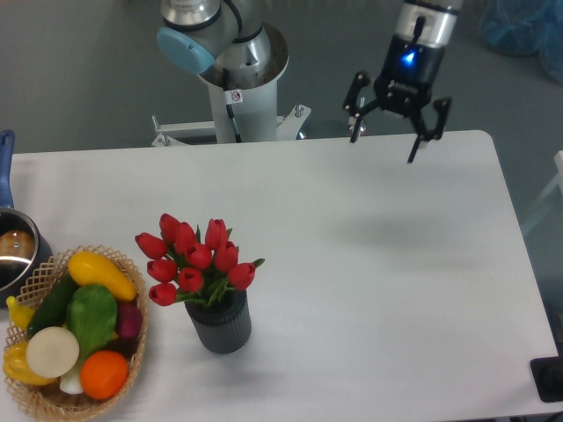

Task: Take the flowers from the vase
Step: 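Move the open gripper down toward the red tulip stems in the vase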

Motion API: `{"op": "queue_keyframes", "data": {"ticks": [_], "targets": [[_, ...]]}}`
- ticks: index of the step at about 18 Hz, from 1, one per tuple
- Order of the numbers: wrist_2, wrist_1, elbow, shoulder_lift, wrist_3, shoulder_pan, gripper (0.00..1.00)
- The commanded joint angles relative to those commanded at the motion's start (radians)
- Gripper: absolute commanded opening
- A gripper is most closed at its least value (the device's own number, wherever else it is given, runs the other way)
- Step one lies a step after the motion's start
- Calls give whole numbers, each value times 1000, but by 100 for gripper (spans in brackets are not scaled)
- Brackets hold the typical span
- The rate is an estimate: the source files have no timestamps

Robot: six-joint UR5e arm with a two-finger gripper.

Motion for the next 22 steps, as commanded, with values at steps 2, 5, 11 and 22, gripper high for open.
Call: {"op": "queue_keyframes", "data": {"ticks": [2, 5, 11, 22], "targets": [[5, 0, -3, -2, -6, -38, 100], [-8, 3, -8, -26, -12, -65, 100], [-4, 124, -26, -87, -14, -140, 100], [-174, 333, -8, -219, -83, -244, 100]]}}
